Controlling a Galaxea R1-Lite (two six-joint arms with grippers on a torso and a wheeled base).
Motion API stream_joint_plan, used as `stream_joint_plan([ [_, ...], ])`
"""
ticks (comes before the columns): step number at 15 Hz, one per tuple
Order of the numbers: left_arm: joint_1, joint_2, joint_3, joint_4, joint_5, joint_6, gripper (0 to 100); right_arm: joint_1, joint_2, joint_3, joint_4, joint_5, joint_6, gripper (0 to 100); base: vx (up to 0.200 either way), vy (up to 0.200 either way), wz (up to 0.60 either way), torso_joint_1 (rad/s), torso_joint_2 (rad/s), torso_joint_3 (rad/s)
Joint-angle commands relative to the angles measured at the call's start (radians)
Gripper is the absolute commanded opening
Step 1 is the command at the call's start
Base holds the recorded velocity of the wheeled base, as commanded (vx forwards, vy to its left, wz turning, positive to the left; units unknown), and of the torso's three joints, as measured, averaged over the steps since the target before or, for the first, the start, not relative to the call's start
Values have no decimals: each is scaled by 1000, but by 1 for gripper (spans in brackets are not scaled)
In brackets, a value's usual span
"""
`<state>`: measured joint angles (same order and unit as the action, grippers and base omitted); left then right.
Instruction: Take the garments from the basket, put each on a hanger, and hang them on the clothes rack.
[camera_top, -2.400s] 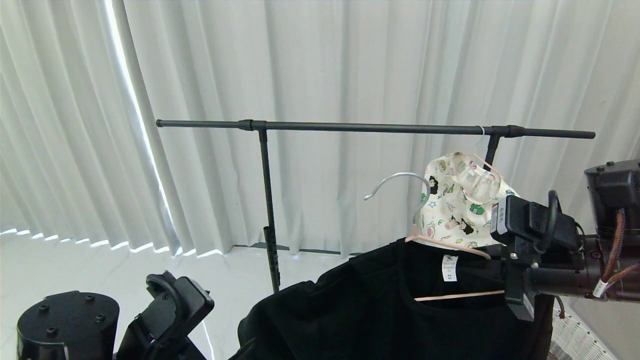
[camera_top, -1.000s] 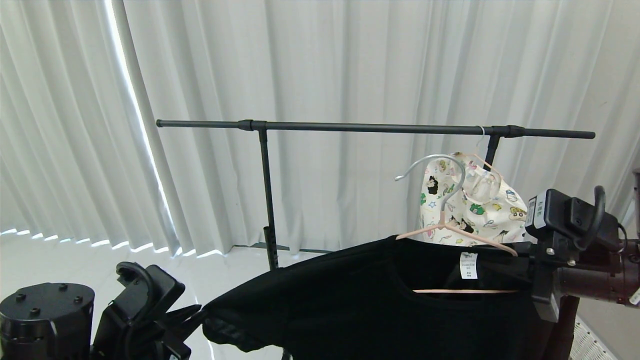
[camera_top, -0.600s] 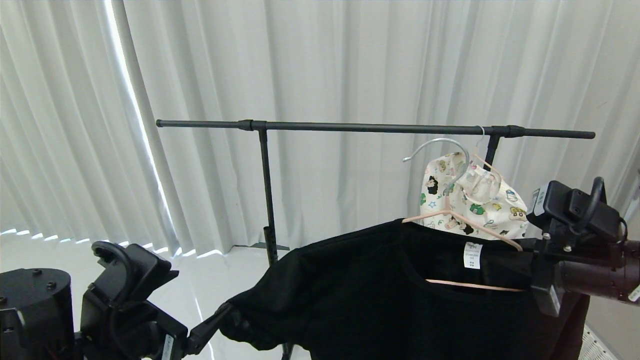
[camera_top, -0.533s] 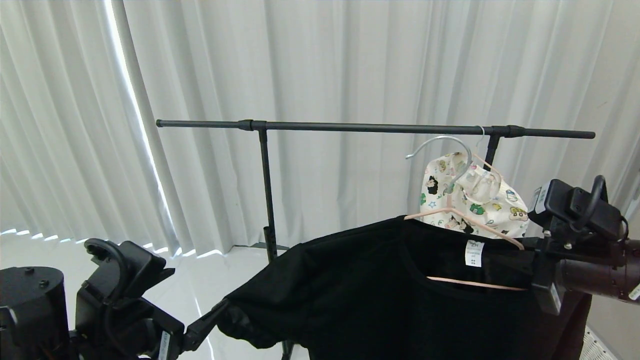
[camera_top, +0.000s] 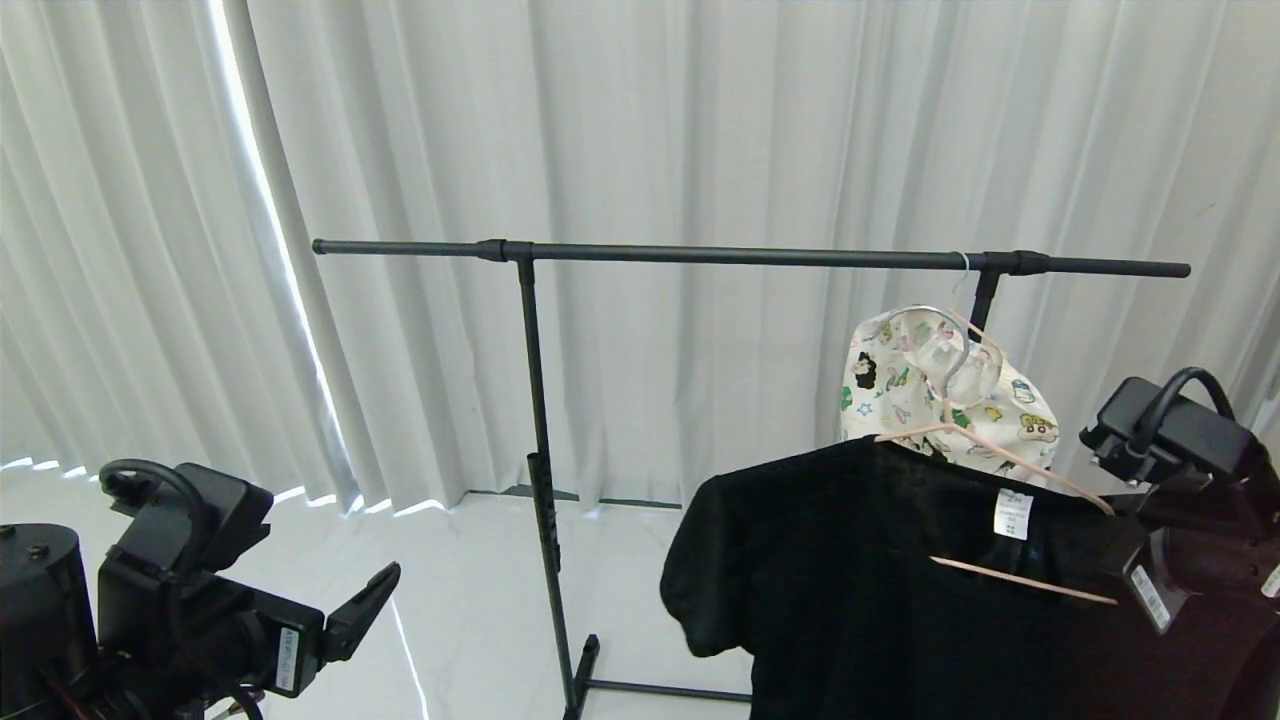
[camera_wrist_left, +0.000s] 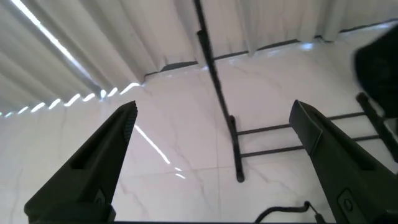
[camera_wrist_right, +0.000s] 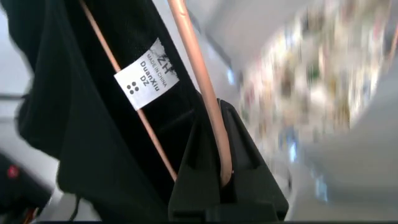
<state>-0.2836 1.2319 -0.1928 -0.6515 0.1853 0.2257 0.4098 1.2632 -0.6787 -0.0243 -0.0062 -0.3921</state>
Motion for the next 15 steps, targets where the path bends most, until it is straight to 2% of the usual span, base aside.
stream_joint_plan([
  [1, 1, 4, -1, 0, 11, 1, 100, -6, 4, 1, 15, -41, 45, 0, 0, 0, 0, 0, 0, 0],
  [2, 1, 9, 1, 0, 37, 1, 100, -6, 30, 1, 29, -109, 108, 0, 0, 0, 0, 0, 0, 0],
  [6, -3, 23, -24, 0, 63, 18, 100, -6, 148, -13, 30, -253, 266, 0, 0, 0, 0, 0, 0, 0],
  [10, -6, 41, -50, 0, 63, 30, 100, -32, 275, -150, 17, -393, 380, 0, 0, 0, 0, 0, 0, 0],
  [12, -25, 43, -50, 0, 63, 30, 100, -65, 298, -186, -16, -399, 380, 0, 0, 0, 0, 0, 0, 0],
  [15, -103, 35, -59, 0, 66, 30, 100, -86, 329, -222, -69, -403, 378, 0, 200, 0, 0, -4, 2, 4],
])
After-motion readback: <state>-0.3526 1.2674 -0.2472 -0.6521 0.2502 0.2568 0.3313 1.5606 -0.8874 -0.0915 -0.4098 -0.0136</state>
